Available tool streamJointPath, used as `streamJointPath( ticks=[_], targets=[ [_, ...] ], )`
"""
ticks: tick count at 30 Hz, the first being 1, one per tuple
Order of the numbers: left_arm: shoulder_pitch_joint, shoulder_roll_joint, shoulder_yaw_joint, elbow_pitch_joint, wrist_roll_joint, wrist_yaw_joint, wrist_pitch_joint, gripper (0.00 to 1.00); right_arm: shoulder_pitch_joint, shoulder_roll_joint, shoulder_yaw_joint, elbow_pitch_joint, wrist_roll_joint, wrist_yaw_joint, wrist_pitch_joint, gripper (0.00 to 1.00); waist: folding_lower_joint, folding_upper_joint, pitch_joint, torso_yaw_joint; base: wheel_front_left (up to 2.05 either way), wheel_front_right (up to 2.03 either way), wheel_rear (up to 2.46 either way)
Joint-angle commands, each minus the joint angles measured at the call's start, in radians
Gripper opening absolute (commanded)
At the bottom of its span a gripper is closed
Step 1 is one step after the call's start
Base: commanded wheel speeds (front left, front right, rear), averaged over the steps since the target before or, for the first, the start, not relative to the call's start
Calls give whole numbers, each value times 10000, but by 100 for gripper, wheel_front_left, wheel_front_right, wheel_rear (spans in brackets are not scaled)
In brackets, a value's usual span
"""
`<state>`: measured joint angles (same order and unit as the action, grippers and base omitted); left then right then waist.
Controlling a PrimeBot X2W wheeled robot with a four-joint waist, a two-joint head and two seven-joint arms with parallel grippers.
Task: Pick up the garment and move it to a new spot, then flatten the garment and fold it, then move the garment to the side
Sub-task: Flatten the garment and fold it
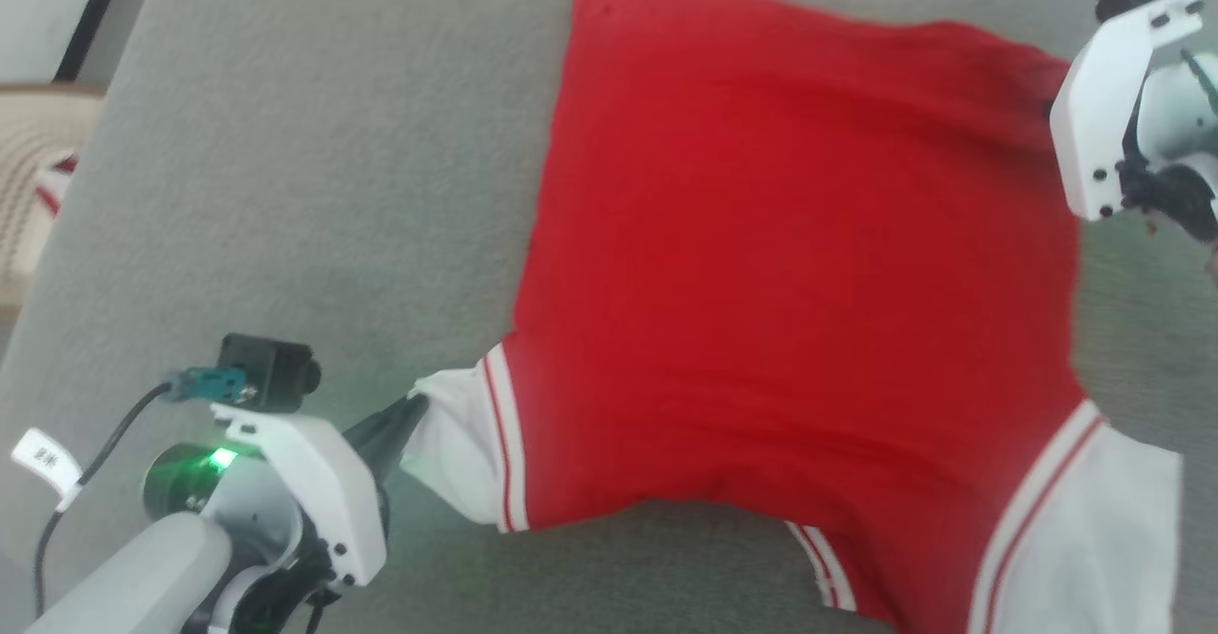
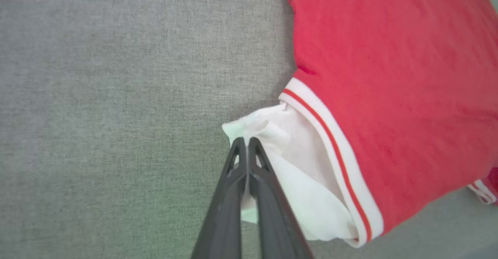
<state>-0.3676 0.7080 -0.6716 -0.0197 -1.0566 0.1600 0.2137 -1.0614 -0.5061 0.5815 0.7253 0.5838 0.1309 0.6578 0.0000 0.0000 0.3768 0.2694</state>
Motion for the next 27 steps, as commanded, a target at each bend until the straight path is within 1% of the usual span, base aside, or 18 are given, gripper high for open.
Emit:
streamJointPath(
  ticks=[1, 4, 7, 10, 15, 19, 23, 24, 27],
  targets=[
    [187, 102, 65, -63, -59, 99, 16, 0, 273, -169, 180, -342, 244, -4, -111, 0, 0, 0, -514, -538, 0, 0, 0],
    [395, 340, 138, -221, -106, 248, 40, 0, 771, -594, 519, -1222, 804, -4, -298, 0, 0, 0, -823, -911, 0, 0, 0],
    [596, 531, 191, -373, -179, 380, 95, 0, 1408, -1053, 588, -2059, 1303, -4, -453, 0, 0, 0, -1088, -1206, 0, 0, 0],
    [759, 701, 239, -533, -226, 506, 133, 0, 2235, -1414, 418, -2842, 1770, -4, -531, 0, 0, 0, -1312, -1452, 0, 0, 0],
    [1072, 982, 349, -751, -346, 707, 147, 0, 3912, -1958, -192, -4084, 2225, -4, -452, 0, 0, 0, -1549, -1787, 0, 0, 0],
    [1304, 1194, 435, -919, -363, 836, 111, 0, 5531, -2111, -1055, -4905, 2241, -4, -438, 0, 0, 0, -1647, -2006, 0, 0, 0],
    [1428, 1315, 463, -1044, -367, 889, 114, 0, 7289, -1750, -2122, -5554, 2063, -4, -422, 0, 0, 0, -1707, -2138, 0, 0, 0],
    [1477, 1348, 469, -1094, -375, 917, 101, 0, 8138, -1405, -2665, -5791, 1939, -4, -407, 0, 0, 0, -1721, -2200, 0, 0, 0],
    [1508, 1375, 458, -1131, -386, 904, 119, 0, 9129, -811, -3323, -5922, 1499, -4, -420, 0, 0, 0, -1698, -2268, 0, 0, 0]
  ],
)
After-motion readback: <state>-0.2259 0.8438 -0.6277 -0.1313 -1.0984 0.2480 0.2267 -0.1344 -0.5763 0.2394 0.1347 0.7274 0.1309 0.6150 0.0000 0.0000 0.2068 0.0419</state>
